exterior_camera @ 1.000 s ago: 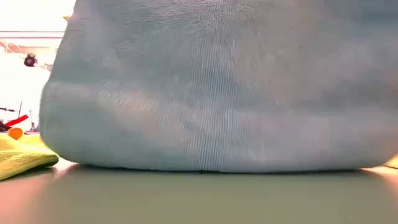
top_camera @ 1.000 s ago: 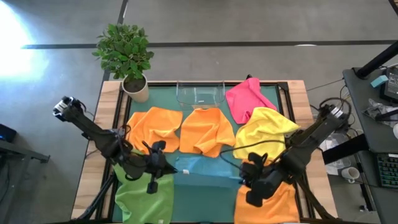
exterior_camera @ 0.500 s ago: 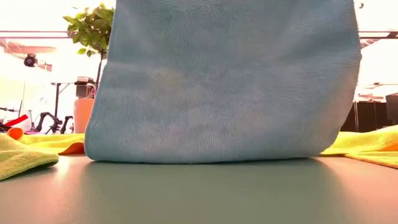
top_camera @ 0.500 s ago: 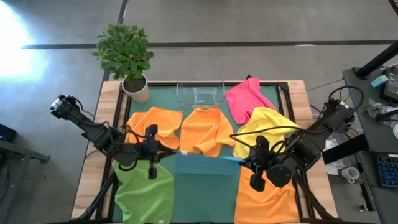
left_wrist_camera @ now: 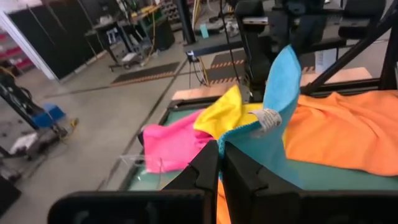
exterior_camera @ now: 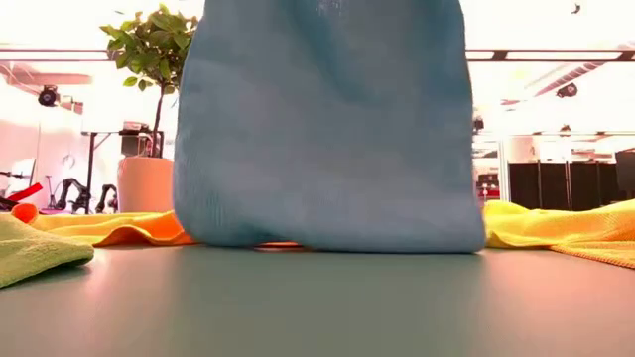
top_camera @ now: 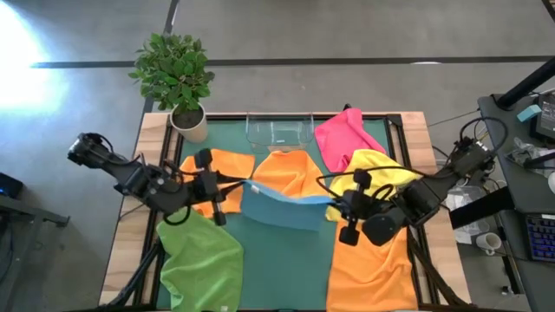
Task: Fold microfiber towels
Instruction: Fold the blue microfiber towel
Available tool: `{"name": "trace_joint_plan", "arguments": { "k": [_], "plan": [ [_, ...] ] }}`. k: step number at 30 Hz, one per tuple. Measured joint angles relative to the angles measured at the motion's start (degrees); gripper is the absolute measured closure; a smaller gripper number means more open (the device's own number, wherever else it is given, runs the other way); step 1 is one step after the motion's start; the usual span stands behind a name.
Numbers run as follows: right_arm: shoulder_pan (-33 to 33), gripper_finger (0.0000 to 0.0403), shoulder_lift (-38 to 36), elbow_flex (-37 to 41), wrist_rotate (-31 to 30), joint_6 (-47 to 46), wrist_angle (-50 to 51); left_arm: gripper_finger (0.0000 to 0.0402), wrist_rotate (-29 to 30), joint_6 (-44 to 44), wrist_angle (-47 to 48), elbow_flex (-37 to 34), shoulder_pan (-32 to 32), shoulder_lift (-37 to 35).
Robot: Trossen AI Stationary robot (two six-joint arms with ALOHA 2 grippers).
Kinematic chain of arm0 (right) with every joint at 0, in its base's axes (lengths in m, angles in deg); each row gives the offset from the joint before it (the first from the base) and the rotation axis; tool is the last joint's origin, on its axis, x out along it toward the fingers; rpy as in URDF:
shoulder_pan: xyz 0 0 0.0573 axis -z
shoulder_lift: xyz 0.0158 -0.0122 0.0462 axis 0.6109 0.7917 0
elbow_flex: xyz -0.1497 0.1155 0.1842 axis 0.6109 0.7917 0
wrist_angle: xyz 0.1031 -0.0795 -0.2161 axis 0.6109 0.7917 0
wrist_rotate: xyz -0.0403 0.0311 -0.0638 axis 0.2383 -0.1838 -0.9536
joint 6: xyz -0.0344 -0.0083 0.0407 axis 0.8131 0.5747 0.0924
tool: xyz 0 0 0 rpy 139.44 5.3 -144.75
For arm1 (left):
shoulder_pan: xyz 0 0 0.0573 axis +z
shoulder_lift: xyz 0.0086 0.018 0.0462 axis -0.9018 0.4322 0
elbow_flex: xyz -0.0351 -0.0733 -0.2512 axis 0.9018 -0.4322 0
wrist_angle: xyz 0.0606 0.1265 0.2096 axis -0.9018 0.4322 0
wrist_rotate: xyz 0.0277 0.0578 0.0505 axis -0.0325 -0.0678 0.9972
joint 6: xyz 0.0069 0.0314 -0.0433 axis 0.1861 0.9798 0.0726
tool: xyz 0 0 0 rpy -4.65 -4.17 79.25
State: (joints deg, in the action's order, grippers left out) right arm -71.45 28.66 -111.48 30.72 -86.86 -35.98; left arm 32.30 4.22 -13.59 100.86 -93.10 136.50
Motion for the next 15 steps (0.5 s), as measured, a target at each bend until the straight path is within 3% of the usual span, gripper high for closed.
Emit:
{"name": "trace_joint_plan", "arguments": {
  "k": [10,15],
  "plan": [
    [-0.6,0.0394,-0.1,-7.3,-3.8,9.6,-3.0,0.0402,1.3,4.7,-0.1,3.7,0.5,-0.2],
    [-3.0,0.0394,0.1,-7.7,-2.8,7.0,-3.2,0.0402,0.0,2.8,0.2,3.8,-1.7,-0.1]
  ]
}}
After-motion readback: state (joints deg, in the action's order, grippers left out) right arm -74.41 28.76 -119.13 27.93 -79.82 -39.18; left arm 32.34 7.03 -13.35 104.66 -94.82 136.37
